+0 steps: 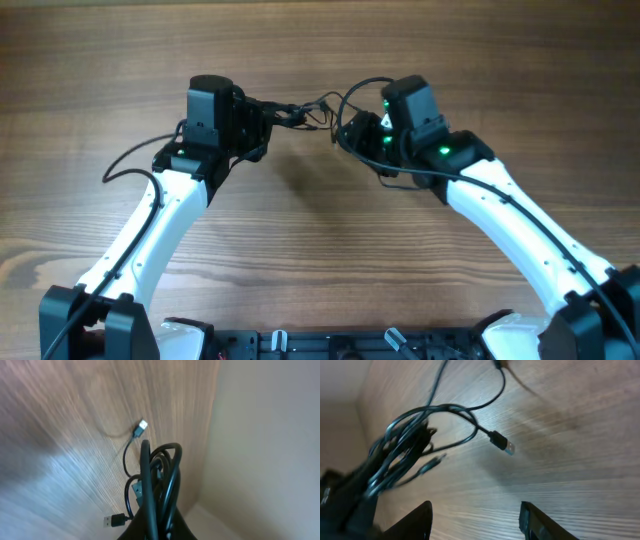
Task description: Untangle cables
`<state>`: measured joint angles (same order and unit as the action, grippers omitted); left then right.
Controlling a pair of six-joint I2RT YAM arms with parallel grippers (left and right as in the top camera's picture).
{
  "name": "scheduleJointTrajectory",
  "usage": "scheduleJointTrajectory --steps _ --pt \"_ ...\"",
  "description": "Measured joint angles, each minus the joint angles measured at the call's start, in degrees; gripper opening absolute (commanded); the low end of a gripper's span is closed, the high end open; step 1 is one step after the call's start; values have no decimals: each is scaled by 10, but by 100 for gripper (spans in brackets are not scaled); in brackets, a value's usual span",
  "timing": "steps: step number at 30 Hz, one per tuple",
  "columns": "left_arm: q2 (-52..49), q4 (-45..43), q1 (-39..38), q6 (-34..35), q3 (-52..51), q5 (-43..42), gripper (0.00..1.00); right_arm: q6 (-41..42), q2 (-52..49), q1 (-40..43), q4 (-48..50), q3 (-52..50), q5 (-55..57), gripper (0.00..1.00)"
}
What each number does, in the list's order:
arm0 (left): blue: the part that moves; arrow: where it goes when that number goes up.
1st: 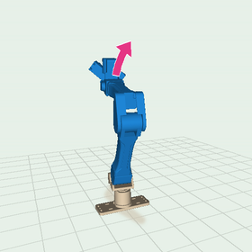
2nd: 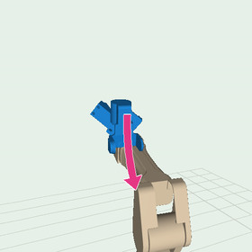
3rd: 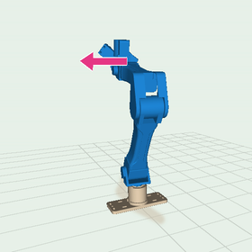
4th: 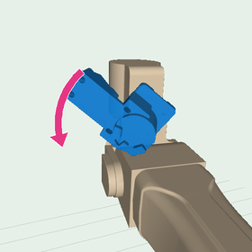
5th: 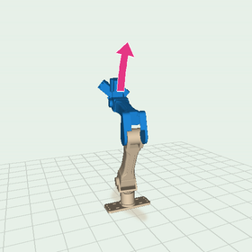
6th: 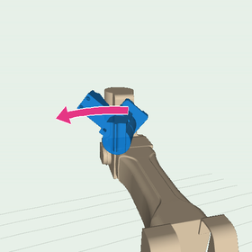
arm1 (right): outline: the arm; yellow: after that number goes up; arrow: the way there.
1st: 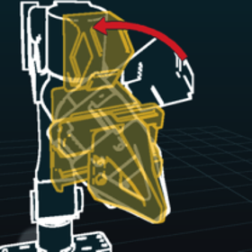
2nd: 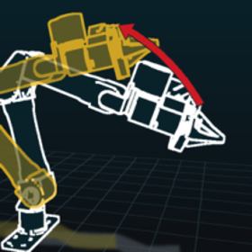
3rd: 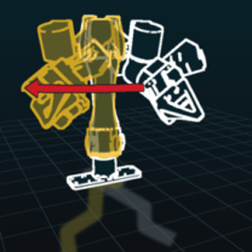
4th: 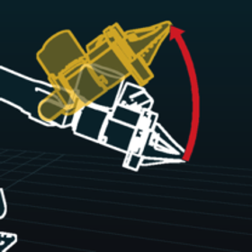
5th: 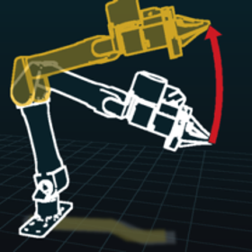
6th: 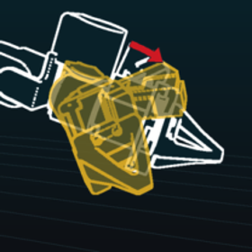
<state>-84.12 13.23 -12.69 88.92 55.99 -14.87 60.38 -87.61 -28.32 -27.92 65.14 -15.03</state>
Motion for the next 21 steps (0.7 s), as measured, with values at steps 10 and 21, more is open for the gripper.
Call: scheduleJointTrajectory --steps 10,21 --pt "0 0 0 44 0 -53 4 111 -133 -16 184 -2 37 53" --pt "0 -90 21 -30 -1 -90 4 -38 -138 -16 64 0 12 42"
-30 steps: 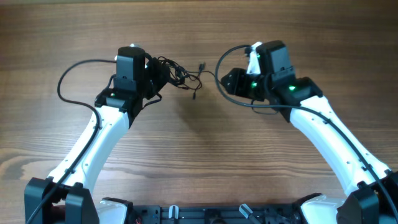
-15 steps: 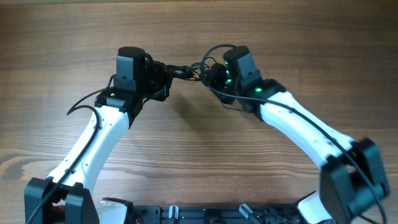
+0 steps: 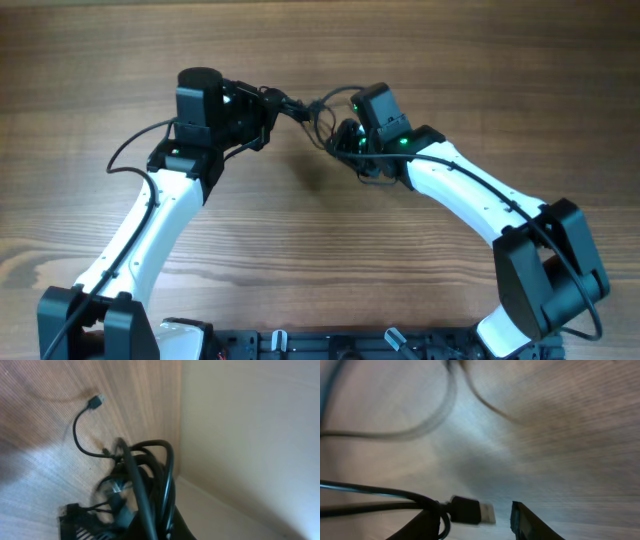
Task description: Untangle cables
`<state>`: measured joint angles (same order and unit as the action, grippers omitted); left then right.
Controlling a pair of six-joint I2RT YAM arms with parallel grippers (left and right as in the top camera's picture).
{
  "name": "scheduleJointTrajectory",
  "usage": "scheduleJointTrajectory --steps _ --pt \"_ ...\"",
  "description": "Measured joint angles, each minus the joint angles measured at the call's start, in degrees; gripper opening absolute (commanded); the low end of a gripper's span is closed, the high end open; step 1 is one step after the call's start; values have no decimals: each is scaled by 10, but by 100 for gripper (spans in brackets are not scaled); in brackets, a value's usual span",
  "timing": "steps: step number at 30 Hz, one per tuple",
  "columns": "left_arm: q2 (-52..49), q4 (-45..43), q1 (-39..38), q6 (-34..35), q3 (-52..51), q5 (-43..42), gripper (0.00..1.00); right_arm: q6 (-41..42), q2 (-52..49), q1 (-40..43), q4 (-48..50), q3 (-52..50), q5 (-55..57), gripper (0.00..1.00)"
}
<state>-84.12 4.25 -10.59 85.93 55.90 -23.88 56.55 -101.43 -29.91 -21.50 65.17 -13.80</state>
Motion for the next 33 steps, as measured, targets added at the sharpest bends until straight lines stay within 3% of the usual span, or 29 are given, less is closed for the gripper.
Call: scheduleJointTrajectory --steps 5,12,16,19,23,25,27,30,33 --pt "-2 -18 26 -17 -3 -26 4 -133 0 1 -110 7 -20 40" --pt "-2 -57 49 -54 -2 -27 4 -202 -4 27 -158 2 -3 41" --pt "-2 -57 49 -75 -2 -37 4 -223 -4 56 -125 -1 -36 54" --pt "-2 -49 49 -81 -2 -40 4 -231 -5 59 -36 -2 -129 55" --pt "-2 -36 49 -130 -2 -41 4 -170 -5 57 85 -3 -250 56" --pt "-2 -20 49 -149 -2 -37 4 -118 -5 57 122 -3 -301 79" --pt "-2 -11 49 -157 -2 -24 4 -73 -6 57 117 -3 -330 85" --pt "-2 -10 49 -172 -2 -3 4 -5 -6 57 115 -3 -344 84" --pt "-2 -8 42 -189 -2 6 4 56 -6 56 132 -3 -327 77"
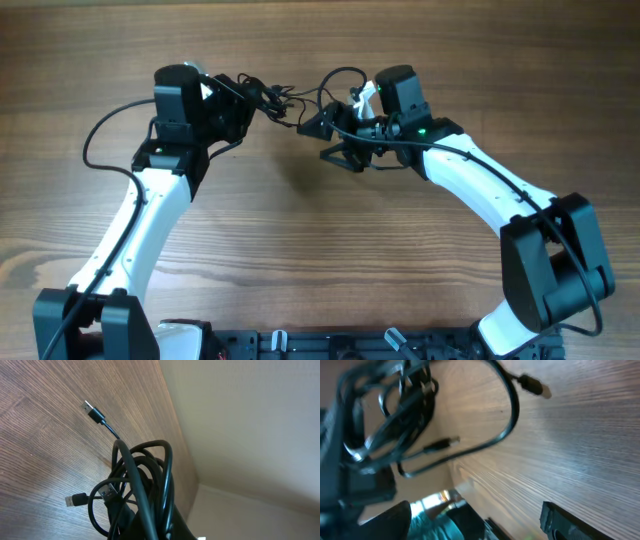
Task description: Untangle cables
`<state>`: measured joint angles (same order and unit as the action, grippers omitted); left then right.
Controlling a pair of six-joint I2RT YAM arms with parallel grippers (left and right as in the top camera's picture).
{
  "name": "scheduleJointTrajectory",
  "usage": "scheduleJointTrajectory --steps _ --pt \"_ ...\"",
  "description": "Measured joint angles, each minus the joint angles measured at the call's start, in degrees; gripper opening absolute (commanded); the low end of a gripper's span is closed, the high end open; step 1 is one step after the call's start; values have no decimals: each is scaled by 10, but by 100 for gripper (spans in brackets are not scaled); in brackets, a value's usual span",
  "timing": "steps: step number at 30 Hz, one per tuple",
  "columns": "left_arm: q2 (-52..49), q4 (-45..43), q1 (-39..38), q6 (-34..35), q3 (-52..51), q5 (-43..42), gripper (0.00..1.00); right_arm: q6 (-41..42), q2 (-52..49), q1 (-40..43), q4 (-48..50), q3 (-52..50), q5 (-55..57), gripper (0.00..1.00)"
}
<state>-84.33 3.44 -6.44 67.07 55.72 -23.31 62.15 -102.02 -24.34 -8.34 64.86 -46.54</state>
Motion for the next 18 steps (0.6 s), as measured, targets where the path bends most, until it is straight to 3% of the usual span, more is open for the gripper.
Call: scheduleJointTrajectory --steps 4,9,13,18 --pt "0 0 -29 -9 0 4 4 88 0 -15 12 0 74 71" --pt "0 -11 -51 -11 0 10 4 128 0 -46 16 0 137 44" --pt "0 -44 -52 -6 0 10 4 77 0 -62 -16 1 158 17" --pt "0 -80 -36 40 0 10 4 -72 0 -63 -140 2 179 7"
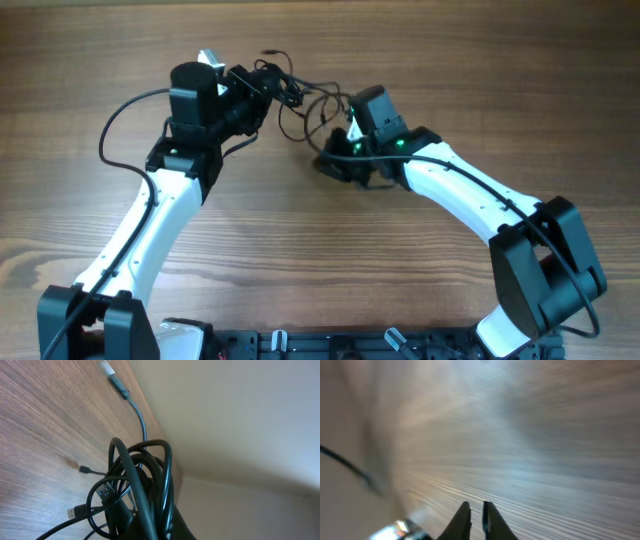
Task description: Untangle cables
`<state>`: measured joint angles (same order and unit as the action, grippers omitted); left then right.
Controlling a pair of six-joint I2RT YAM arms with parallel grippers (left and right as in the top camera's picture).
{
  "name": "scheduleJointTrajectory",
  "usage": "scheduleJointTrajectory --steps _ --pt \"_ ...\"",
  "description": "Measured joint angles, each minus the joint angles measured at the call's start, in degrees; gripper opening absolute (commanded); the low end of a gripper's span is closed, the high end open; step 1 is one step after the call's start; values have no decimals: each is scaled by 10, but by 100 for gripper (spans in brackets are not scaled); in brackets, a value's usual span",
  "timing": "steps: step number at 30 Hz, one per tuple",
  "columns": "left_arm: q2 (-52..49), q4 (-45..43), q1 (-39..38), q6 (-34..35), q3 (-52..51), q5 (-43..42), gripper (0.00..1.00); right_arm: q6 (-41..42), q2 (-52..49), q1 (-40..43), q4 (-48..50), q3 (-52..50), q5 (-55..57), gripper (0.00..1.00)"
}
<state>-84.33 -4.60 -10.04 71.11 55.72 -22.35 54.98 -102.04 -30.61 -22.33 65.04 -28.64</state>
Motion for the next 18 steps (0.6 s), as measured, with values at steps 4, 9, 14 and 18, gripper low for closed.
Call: scheduleJointTrajectory --steps 4,9,14,18 --pt "0 -2 26 35 0 -1 4 -87 0 0 -94 -1 42 16" --pt "0 3 37 52 0 -13 4 -143 -1 0 -28 -2 38 88" --pt "0 25 36 53 0 -14 4 -93 -1 -1 103 -2 -78 100" --pt "0 47 36 53 0 1 4 24 -1 -10 126 -2 -71 100"
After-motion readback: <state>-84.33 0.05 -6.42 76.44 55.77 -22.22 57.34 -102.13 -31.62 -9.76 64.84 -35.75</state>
